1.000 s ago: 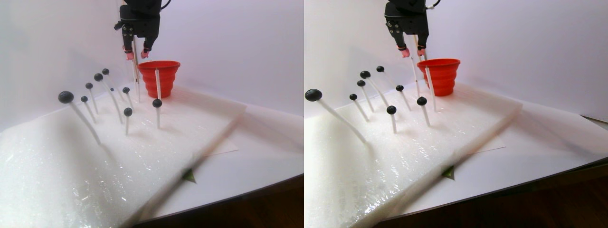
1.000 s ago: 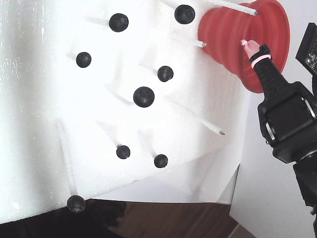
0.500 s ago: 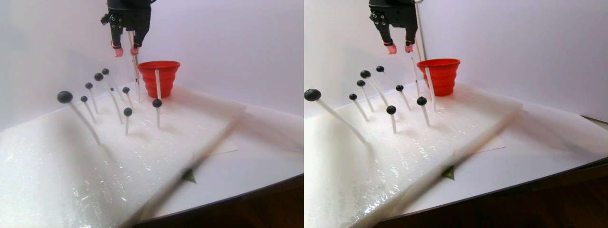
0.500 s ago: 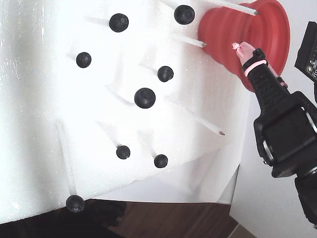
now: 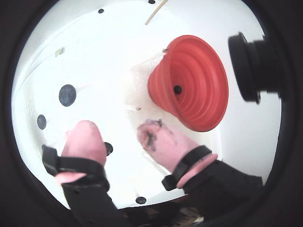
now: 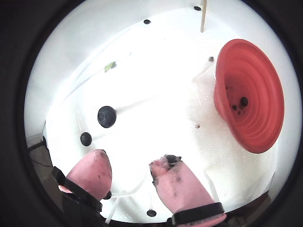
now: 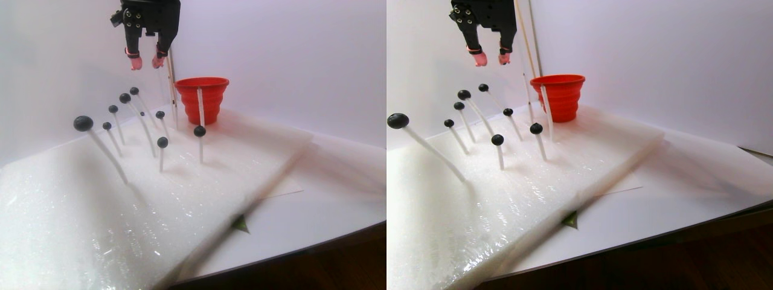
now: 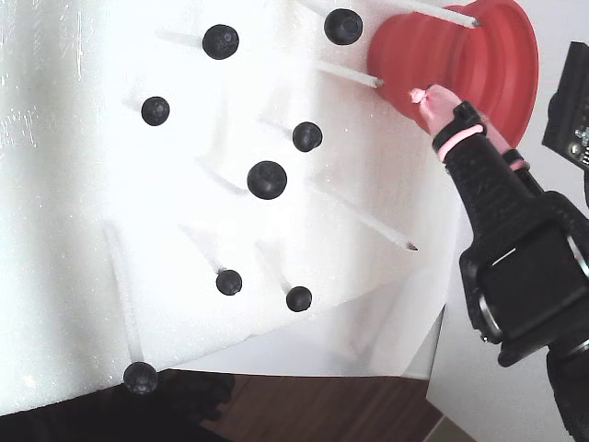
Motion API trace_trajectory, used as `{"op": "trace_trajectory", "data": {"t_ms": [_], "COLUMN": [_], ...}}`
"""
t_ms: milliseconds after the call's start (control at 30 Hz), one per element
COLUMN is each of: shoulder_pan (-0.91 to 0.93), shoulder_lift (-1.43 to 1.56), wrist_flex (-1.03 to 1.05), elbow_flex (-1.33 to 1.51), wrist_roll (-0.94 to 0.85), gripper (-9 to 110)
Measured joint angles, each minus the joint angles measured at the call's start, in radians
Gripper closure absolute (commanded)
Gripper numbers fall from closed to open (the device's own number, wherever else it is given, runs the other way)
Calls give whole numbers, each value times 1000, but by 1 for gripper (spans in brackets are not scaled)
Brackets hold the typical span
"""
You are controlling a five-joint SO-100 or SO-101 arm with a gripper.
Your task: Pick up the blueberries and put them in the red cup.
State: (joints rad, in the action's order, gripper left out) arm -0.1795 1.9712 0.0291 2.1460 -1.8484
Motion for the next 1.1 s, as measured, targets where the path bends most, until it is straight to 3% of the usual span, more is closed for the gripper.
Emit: {"op": "trace_trajectory", "data": {"t_ms": [1100], "shoulder_pan": [-41], "shoulder_lift": [-150], "wrist_flex": [-143], "elbow_flex": [18], "wrist_roll": [-107], "gripper": [83]}}
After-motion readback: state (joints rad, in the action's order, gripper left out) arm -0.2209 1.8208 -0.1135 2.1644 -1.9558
